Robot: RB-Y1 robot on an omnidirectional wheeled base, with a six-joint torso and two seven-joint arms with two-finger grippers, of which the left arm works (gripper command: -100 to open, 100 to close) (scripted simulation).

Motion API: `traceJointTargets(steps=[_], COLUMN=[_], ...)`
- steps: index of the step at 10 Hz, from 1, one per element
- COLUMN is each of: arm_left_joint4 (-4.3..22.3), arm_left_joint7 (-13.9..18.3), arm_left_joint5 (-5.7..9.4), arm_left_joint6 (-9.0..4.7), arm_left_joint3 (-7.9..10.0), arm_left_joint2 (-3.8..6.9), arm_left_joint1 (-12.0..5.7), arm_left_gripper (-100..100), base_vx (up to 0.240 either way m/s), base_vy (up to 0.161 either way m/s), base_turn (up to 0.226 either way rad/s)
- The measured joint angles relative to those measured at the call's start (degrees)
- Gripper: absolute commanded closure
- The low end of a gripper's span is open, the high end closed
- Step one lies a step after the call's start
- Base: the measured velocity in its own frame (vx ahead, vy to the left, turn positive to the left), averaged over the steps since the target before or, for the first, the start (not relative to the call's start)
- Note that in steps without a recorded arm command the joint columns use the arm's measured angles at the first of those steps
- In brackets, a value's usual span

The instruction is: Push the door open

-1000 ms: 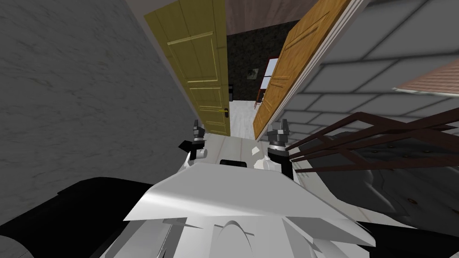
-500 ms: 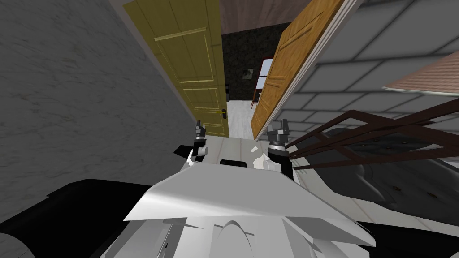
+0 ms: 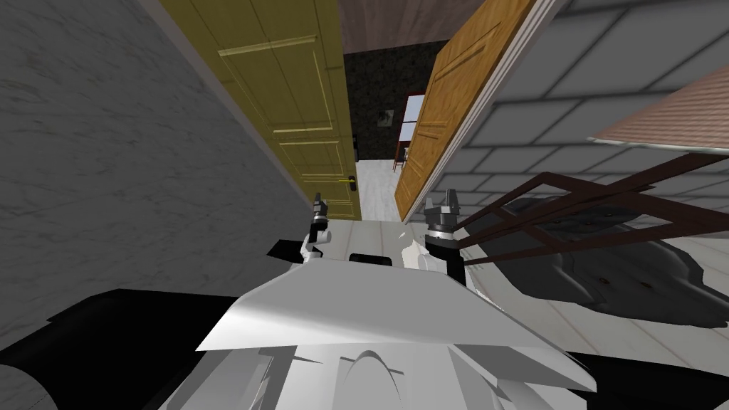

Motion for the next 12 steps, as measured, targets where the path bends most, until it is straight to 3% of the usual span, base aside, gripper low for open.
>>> traceJointTargets(steps=[6, 12], arm_left_joint4=[7.96, 18.51], arm_left_joint7=[-1.18, -2.77], arm_left_joint5=[-0.43, -1.04], arm_left_joint6=[0.74, 1.60], arm_left_joint3=[2.55, 5.95], arm_left_joint2=[-0.31, -1.40], arm_left_joint1=[-5.14, -11.91], arm_left_gripper=[-100, -100], base_vx=[0.051, 0.074], base_vy=[0.058, 0.090], base_turn=[-0.100, -0.145])
